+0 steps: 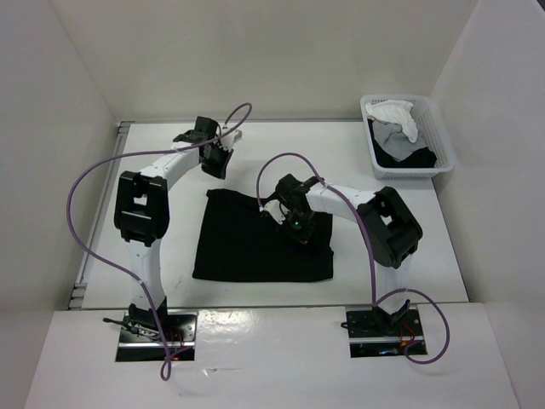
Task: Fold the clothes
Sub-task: Fold the tank top
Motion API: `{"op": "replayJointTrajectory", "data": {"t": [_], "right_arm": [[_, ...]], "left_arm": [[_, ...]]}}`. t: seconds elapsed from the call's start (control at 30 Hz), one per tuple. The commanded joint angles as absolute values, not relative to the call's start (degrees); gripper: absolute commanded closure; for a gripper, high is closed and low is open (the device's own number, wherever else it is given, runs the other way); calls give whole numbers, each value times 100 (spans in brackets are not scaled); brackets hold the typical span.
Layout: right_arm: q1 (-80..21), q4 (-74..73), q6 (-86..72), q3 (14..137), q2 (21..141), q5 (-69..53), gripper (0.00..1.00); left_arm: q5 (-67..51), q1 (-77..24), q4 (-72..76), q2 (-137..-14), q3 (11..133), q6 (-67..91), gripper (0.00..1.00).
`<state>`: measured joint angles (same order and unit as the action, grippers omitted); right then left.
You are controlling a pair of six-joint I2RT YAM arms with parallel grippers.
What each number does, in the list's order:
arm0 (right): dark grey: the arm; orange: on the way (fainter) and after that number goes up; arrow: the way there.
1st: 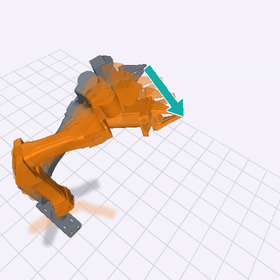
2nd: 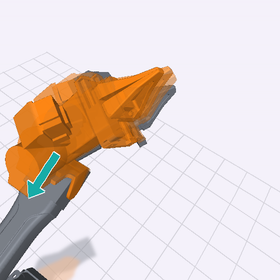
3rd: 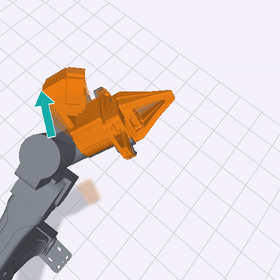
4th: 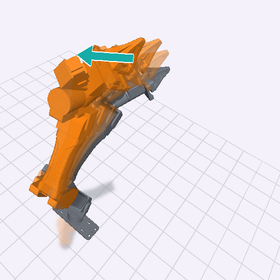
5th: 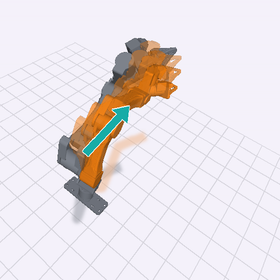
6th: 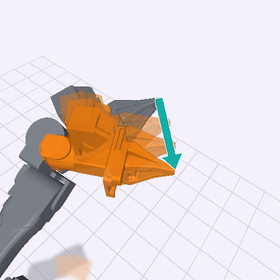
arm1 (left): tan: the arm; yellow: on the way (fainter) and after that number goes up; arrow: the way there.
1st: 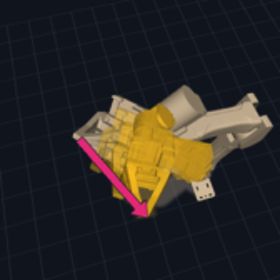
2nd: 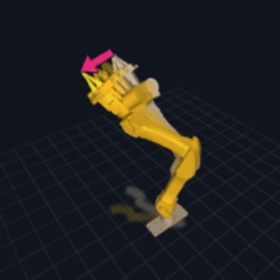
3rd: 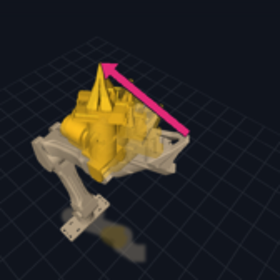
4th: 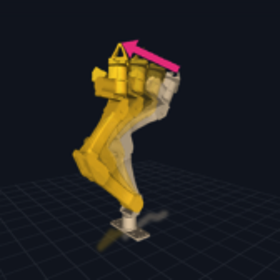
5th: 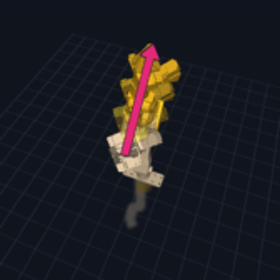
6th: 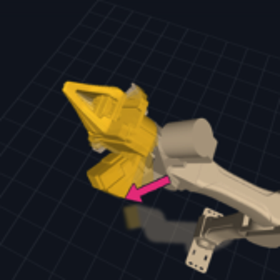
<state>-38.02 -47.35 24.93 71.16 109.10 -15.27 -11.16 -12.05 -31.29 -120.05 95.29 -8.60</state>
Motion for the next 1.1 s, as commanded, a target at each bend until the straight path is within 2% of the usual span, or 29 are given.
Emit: {"op": "replayJointTrajectory", "data": {"t": [0.0, 0.17, 0.33, 0.47, 1.07], "right_arm": [[-3814, -4482, 2522, 6970, 11145, -1380, 100], [-3814, -4482, 2522, 6909, 11092, -1380, 100], [-3814, -4430, 2470, 6855, 11039, -1380, 100], [-3762, -4430, 2470, 6908, 11091, -1380, 100], [-3762, -4482, 2470, 6970, 11092, -1380, 100]], "left_arm": [[-1002, -1204, -3032, -12023, 9870, -686, 94], [-1353, -1204, -3322, -11578, 9783, -624, 94], [-1582, -1310, -3437, -10829, 8520, -677, 98], [-1757, -1310, -3384, -10372, 7991, -677, 100], [-1907, -1634, -3146, -11109, 8139, -510, 100]]}}
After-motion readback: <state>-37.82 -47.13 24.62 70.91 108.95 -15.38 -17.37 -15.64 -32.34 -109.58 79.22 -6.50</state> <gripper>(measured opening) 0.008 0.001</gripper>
